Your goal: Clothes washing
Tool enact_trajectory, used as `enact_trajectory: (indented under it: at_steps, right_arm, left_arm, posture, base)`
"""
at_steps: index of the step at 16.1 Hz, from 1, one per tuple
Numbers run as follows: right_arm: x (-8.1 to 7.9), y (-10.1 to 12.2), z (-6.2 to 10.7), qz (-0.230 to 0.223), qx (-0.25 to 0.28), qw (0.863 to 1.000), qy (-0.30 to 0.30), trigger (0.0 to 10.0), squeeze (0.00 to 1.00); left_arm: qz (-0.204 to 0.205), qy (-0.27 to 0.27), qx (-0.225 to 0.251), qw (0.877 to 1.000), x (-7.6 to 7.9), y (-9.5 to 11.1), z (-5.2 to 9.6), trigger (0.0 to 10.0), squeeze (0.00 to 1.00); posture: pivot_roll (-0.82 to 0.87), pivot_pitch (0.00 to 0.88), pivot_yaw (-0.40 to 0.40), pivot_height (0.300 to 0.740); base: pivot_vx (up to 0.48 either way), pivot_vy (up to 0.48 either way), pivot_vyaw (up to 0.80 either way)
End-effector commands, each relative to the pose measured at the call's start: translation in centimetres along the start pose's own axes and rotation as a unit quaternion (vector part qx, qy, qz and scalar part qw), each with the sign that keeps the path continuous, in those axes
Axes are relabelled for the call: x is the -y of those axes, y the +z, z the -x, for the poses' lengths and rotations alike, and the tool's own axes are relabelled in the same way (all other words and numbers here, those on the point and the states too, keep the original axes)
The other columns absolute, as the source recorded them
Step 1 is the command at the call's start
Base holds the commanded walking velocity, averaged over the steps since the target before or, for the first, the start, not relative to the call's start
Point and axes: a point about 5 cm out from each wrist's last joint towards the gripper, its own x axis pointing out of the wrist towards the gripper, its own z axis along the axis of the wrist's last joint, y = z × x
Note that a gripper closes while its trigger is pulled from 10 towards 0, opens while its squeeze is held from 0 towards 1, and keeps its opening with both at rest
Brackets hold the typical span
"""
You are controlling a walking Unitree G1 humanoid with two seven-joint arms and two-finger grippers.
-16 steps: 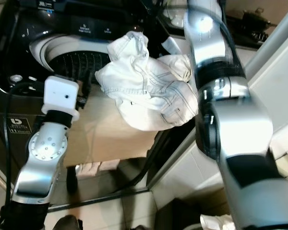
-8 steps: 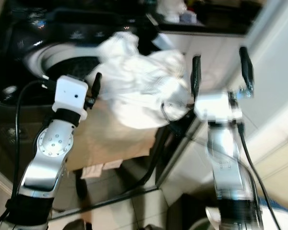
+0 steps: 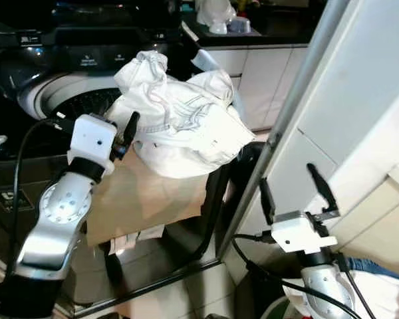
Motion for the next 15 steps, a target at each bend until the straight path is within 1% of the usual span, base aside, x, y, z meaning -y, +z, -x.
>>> enact_trajectory:
  at_steps: [1,2,4,5,6,7,8,9,10,11,12,13,14,15]
  right_arm:
    - [-0.3,-2.3,0.4,-0.037,-0.074,0.996,0.023,10.0,0.00]
    - [-0.9,-3.3,0.4,-0.068,-0.101,0.992,0.036,10.0,0.00]
    - [-1.6,-5.1,-0.8,-0.149,-0.158,0.976,0.031,10.0,0.00]
    - [-2.0,-6.0,-2.8,-0.193,-0.176,0.965,0.024,10.0,0.00]
    - [-2.1,-5.8,-3.5,-0.188,-0.164,0.968,0.026,10.0,0.00]
    - [-2.8,-5.5,-4.8,-0.201,-0.150,0.967,0.036,10.0,0.00]
    - [-3.5,-5.1,-5.7,-0.223,-0.143,0.963,0.046,10.0,0.00]
    - [-3.8,-5.0,-6.2,-0.234,-0.140,0.961,0.051,10.0,0.00]
    - [-5.1,-4.7,-7.5,-0.271,-0.143,0.950,0.063,10.0,0.00]
    - [-6.7,-4.5,-8.7,-0.308,-0.154,0.935,0.079,10.0,0.00]
    - [-7.8,-4.2,-9.7,-0.334,-0.163,0.924,0.091,10.0,0.00]
    - [-8.7,-3.6,-10.9,-0.355,-0.161,0.916,0.094,10.0,0.00]
    - [-9.2,-2.8,-11.8,-0.361,-0.150,0.915,0.101,10.0,0.00]
    - [-9.9,-1.2,-13.9,-0.362,-0.128,0.916,0.115,10.0,0.00]
  left_arm:
    - [0.001,-0.007,-0.004,1.000,-0.7,-0.2,1.2,10.0,0.00]
    - [0.006,-0.019,-0.003,1.000,-0.7,-0.2,1.9,10.0,0.00]
    - [0.012,-0.066,0.006,0.998,-0.3,0.3,3.3,10.0,0.00]
    - [0.007,-0.122,0.005,0.992,0.0,0.5,4.8,10.0,0.00]
    - [0.002,-0.134,0.003,0.991,-0.1,0.5,5.2,10.0,0.00]
    - [0.001,-0.141,0.005,0.990,-0.7,0.9,5.5,10.0,0.00]
    - [0.001,-0.144,0.011,0.990,-1.0,1.3,5.6,10.0,0.00]
    - [-0.001,-0.146,0.016,0.989,-1.1,1.6,5.5,10.0,0.00]
    - [-0.002,-0.143,0.027,0.989,-1.1,2.2,5.2,10.0,0.00]
    - [-0.002,-0.140,0.032,0.990,-1.1,2.5,5.0,10.0,0.00]
    - [-0.001,-0.140,0.032,0.990,-1.1,2.7,5.0,10.0,0.00]
    - [-0.002,-0.141,0.033,0.989,-1.2,2.8,5.0,10.0,0.00]
    - [0.001,-0.138,0.035,0.990,-1.2,2.9,4.9,10.0,0.00]
    - [0.015,-0.142,0.041,0.989,-1.2,3.2,4.8,10.0,0.00]
  posture:
    - [-0.05,0.000,-0.070,0.740]
    - [-0.05,0.000,-0.070,0.740]
    - [-0.02,0.000,-0.072,0.740]
    - [0.01,0.000,-0.070,0.740]
    - [0.02,0.000,-0.068,0.740]
    - [0.04,0.000,-0.070,0.740]
    - [0.05,0.000,-0.072,0.740]
    - [0.06,0.000,-0.075,0.740]
    - [0.07,0.000,-0.077,0.740]
    - [0.08,0.000,-0.077,0.740]
    - [0.09,0.000,-0.077,0.740]
    - [0.10,0.000,-0.077,0.740]
    - [0.11,0.000,-0.077,0.740]
    - [0.12,0.000,-0.078,0.740]
  base:
    - [0.000,0.000,0.00]
    - [0.000,0.000,0.00]
    - [0.000,0.000,0.00]
    - [0.000,0.000,0.00]
    - [0.000,0.000,0.00]
    - [0.000,0.000,0.00]
    - [0.000,0.000,0.00]
    - [0.000,0.000,0.00]
    - [0.000,0.000,0.00]
    - [0.000,0.000,0.00]
    - [0.000,0.000,0.00]
    - [0.000,0.000,0.00]
    - [0.000,0.000,0.00]
    - [0.000,0.000,0.00]
